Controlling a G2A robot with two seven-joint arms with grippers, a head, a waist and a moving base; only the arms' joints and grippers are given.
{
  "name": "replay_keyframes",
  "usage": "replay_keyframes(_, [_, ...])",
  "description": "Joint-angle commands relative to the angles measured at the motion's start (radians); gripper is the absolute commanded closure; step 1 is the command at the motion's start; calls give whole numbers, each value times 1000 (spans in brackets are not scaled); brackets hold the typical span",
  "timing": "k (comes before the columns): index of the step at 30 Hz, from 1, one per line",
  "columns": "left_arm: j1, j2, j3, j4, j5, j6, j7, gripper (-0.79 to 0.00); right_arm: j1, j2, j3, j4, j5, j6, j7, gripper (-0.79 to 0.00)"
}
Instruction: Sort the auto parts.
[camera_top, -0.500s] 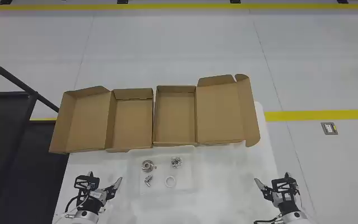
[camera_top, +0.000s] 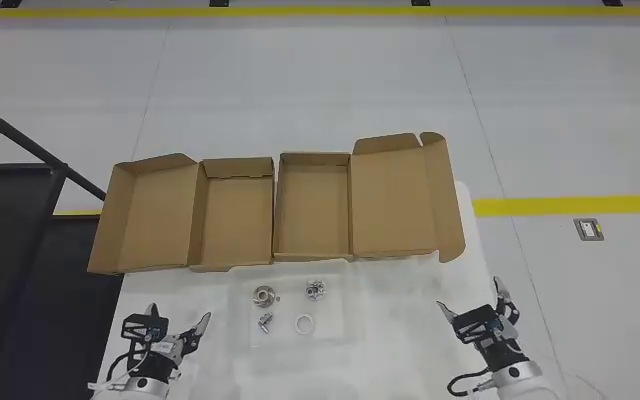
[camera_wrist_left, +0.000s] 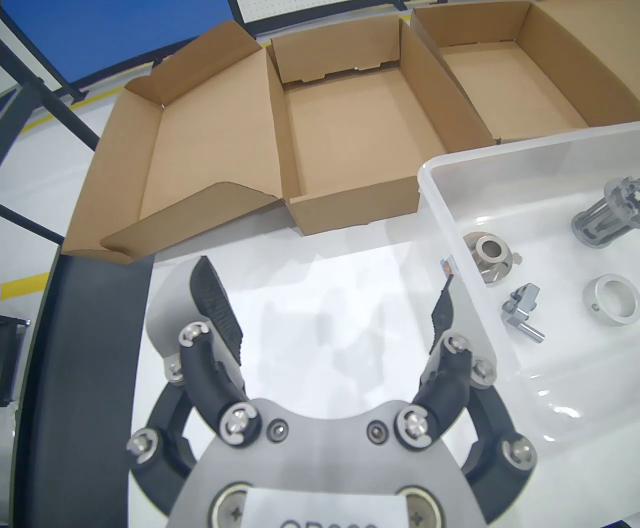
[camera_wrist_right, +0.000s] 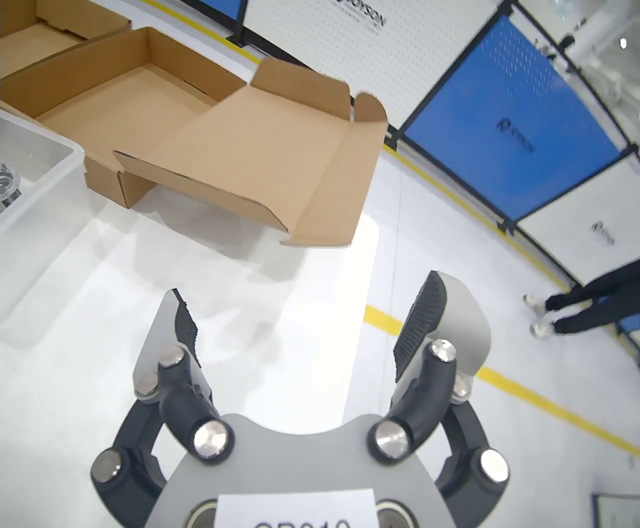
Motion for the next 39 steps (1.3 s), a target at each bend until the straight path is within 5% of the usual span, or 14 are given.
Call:
replay_keyframes(1, [8, -1, -12, -5, -7, 3, 11, -785, 33, 0, -37, -48, -84, -45, 75, -785])
replay_keyframes(6, [35, -3, -39, -11, -38, -7, 47, -785, 184, -9, -200, -106, -193, -203, 261, -785])
replay_keyframes(9, [48, -6, -50, -6, -53, 1, 61, -785, 278, -24, -300, -79, -120, -266, 342, -785])
replay_keyframes(24, [53, -7, -57, -2, -63, 9, 60, -785, 298, -31, -326, -60, -89, -252, 331, -785])
replay_keyframes(39, [53, -7, -57, -2, -63, 9, 60, -785, 915, -173, -687, 430, 482, -323, 827, -785])
